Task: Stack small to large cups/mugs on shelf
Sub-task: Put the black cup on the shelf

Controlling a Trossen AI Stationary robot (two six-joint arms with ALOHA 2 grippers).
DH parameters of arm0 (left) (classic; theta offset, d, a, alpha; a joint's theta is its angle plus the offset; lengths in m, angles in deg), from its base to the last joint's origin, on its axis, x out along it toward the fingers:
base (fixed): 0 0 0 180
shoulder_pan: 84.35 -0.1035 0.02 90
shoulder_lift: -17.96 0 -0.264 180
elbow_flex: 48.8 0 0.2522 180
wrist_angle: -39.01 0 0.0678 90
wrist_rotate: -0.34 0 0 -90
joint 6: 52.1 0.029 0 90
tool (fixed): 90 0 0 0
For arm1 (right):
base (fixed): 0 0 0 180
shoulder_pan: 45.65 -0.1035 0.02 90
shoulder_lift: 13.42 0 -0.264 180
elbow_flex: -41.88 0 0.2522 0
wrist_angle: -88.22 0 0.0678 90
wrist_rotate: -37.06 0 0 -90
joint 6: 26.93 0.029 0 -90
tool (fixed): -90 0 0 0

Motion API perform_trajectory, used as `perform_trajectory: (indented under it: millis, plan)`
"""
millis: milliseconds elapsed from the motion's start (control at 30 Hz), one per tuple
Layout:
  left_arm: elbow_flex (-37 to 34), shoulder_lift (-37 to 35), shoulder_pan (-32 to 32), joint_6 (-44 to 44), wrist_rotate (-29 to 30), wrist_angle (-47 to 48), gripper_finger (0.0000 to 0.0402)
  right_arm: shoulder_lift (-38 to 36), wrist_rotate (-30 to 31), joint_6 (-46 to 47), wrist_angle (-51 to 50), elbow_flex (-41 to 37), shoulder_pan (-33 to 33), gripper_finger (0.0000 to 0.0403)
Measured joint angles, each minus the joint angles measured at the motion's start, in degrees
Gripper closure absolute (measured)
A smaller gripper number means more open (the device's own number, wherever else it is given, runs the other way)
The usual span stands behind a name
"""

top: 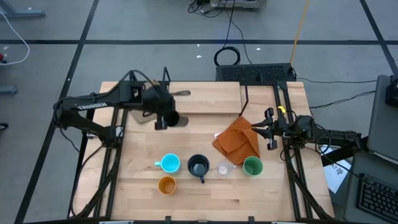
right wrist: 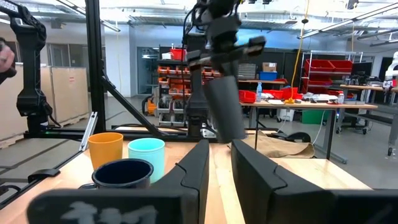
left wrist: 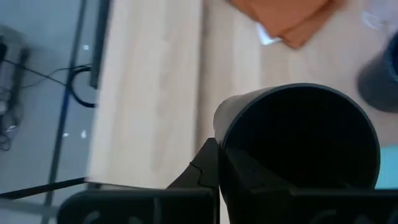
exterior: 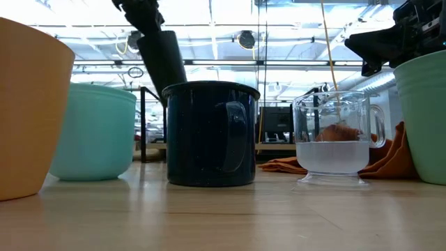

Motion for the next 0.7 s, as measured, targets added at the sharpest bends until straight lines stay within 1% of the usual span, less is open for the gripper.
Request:
perform_trajectory:
  millis: [167, 233, 333, 467, 567, 700]
  plan:
    - [3.18, 0.02, -5.39, 3.25, 0.02, 0.16, 0.0401, 0.00, 0.01, 0.00, 0.00, 0.01, 0.01, 0.0342]
    - [4.18, 0.36, -7.47, 4.95, -0.02, -1.47, 0.0401, 0.00, 0.00, -0.10, 0.00, 0.01, 0.02, 0.0342]
    - [5.93, 1.91, -10.25, 7.97, -2.03, -5.21, 0.0401, 0.00, 0.01, -0.29, 0.00, 0.00, 0.01, 0.0342]
    - [10.20, 5.44, -13.49, 11.33, -2.87, -5.87, 0.0401, 0.00, 0.00, -0.38, 0.02, 0.01, 0.02, 0.0342]
    - [14.09, 9.07, -16.17, 13.99, -1.91, -2.92, 0.0401, 0.00, 0.02, -0.41, 0.10, 0.00, 0.01, 0.0342]
    - [21.50, 14.27, -19.74, 15.46, -1.80, 2.90, 0.0401, 0.00, 0.02, -0.42, 0.48, 0.01, 0.02, 0.0342]
